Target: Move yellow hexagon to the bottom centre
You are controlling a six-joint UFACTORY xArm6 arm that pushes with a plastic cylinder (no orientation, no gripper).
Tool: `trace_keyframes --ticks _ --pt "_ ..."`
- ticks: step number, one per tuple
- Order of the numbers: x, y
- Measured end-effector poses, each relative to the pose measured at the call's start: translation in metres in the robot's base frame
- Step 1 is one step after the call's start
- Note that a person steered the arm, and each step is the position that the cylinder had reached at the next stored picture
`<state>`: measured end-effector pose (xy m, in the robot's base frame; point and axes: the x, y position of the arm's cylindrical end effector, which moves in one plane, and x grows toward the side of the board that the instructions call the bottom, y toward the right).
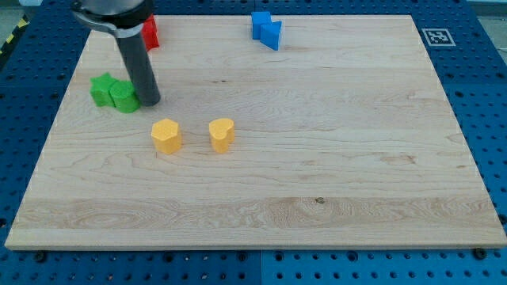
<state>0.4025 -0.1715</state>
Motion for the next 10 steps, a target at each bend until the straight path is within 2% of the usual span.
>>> trace_keyframes --ticks 2,4,10 --pt "0.000 0.000" --pt "0.001 0.058" --pt "0.012 0.036"
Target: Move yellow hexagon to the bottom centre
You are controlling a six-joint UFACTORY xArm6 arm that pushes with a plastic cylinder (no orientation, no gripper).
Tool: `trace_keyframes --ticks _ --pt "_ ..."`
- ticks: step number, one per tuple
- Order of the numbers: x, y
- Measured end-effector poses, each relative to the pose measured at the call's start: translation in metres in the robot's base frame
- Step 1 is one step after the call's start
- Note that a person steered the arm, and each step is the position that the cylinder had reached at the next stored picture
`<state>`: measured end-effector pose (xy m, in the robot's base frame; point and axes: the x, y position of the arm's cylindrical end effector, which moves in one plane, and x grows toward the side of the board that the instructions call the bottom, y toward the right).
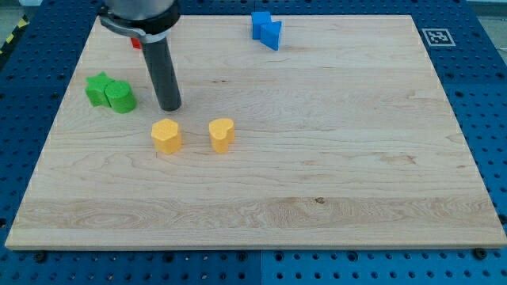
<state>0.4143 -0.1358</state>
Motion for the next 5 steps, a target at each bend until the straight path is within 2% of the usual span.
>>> trace_keyframes --ticks 3,5 --pt "0.032 -0.047" --pt "0.046 -0.029"
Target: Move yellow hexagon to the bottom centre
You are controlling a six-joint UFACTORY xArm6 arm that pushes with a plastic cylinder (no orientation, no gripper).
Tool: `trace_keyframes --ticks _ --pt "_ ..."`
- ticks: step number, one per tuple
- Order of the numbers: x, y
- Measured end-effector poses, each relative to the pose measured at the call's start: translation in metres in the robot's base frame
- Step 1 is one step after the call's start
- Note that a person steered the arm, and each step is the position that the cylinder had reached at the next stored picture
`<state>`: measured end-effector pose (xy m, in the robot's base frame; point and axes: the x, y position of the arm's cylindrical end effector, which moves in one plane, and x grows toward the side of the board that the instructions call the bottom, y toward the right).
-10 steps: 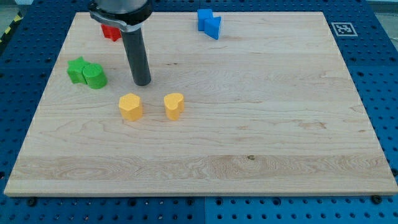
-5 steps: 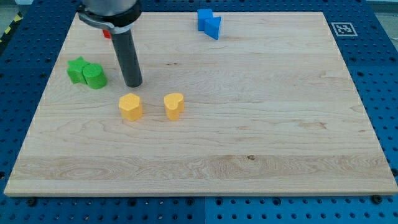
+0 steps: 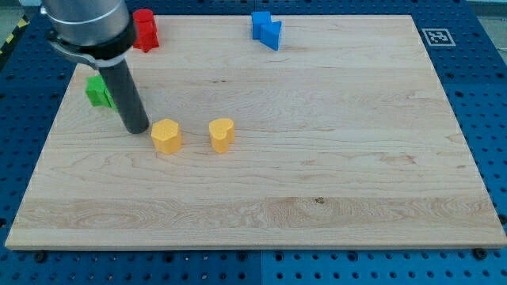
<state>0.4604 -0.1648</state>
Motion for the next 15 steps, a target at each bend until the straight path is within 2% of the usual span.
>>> trace_keyframes --ticks 2,5,8,15 --pt "0.015 0.074" --pt "0.049 0.086" --pt "0.053 0.137" --pt "0.073 0.180"
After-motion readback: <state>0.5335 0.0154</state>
